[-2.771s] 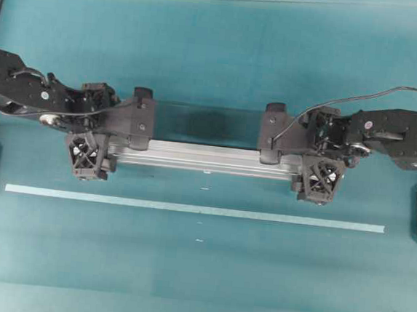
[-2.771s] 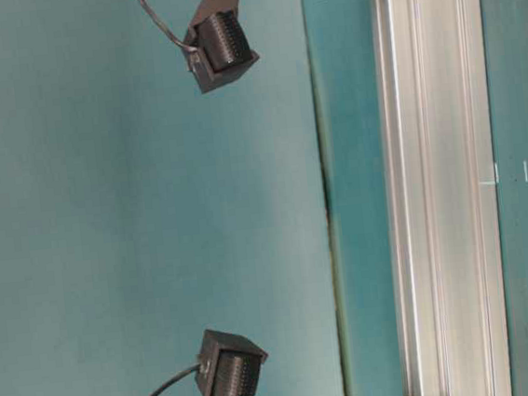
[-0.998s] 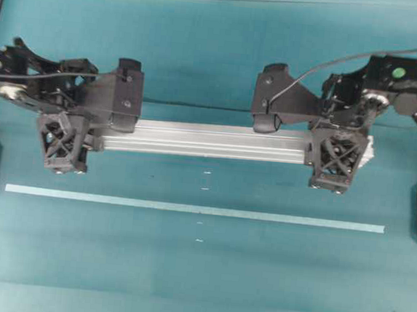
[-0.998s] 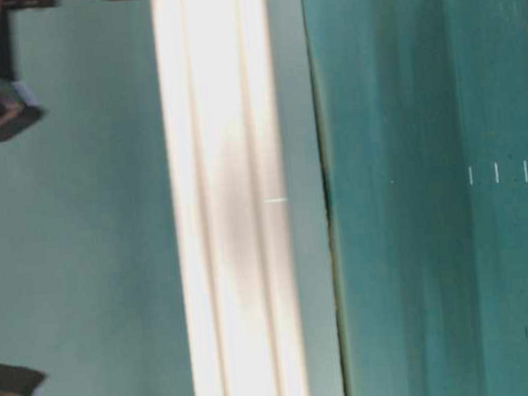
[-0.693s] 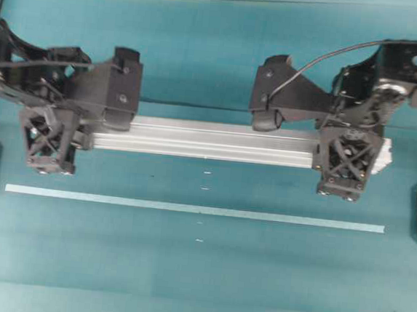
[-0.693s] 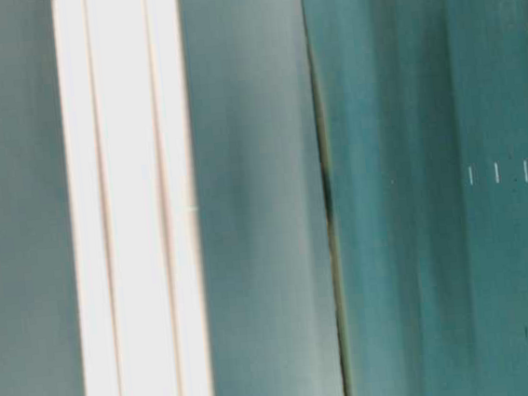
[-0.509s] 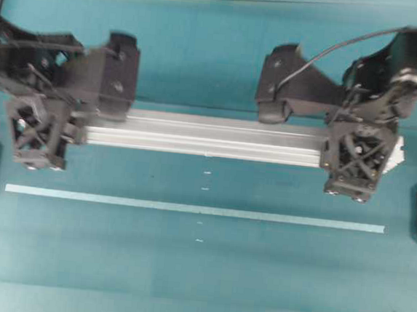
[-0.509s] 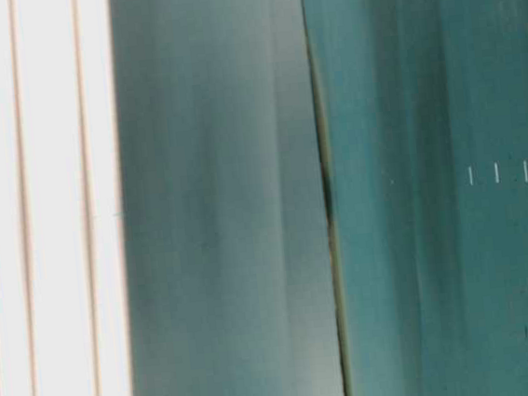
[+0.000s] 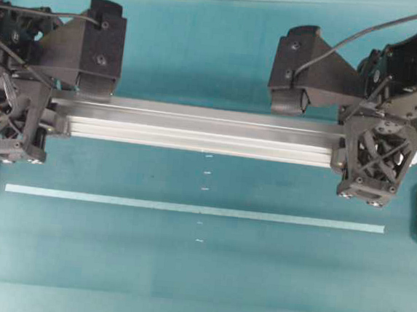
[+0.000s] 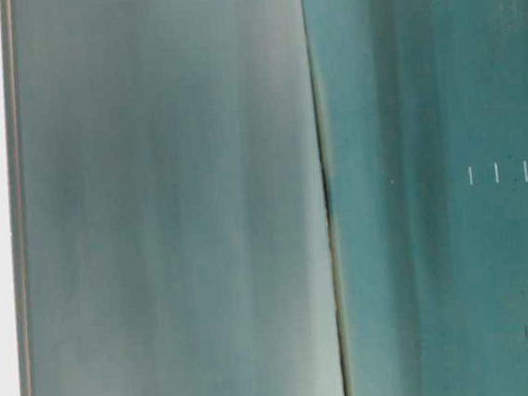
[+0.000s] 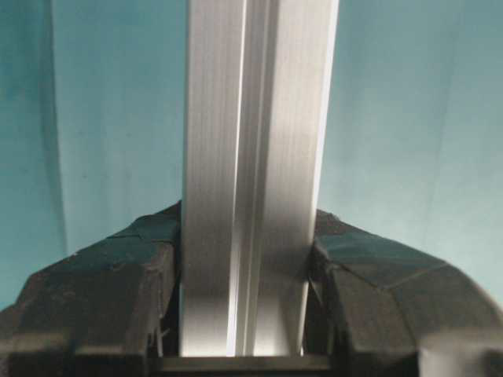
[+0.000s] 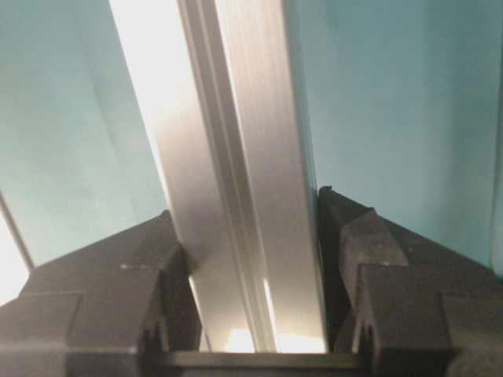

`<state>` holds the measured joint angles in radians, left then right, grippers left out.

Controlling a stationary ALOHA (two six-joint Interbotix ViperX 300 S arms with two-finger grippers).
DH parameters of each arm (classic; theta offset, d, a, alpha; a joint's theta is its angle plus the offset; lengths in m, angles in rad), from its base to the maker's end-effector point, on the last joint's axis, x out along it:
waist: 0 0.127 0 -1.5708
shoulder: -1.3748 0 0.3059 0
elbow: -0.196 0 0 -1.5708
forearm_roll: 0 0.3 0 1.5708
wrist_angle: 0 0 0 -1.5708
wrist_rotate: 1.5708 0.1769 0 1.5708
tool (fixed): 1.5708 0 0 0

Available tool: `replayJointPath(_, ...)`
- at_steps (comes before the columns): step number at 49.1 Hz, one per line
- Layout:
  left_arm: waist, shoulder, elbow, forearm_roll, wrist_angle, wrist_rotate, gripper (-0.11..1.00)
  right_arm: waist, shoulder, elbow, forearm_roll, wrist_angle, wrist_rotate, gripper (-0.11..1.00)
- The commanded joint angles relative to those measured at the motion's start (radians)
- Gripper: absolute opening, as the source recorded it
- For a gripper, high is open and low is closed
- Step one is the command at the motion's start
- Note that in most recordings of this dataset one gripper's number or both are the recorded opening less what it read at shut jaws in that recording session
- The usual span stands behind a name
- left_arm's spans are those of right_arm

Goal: Lift the metal rail with both hands and move it towards you.
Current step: 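Carry the held rail toward the front and lower it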

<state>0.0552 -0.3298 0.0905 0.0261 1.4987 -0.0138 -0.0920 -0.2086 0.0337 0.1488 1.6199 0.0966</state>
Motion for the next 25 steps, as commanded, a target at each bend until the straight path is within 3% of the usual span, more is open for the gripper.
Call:
replayJointPath(1, 0.0, -0.011, -0.038, 0.005, -0.005, -0.034, 0.32, -0.005, -0.012, -0.034, 0.009, -0.003, 0.051, 0.42)
replayJointPath(16, -0.005, -0.011, -0.018, 0.005, -0.012, -0.048, 0.32, 0.005, -0.005, -0.021, 0.008, -0.003, 0.052, 0.43)
replayJointPath(25, -0.005, -0.015, 0.04, 0.005, -0.037, -0.123, 0.32, 0.034, 0.009, 0.005, 0.005, -0.011, 0.057, 0.42)
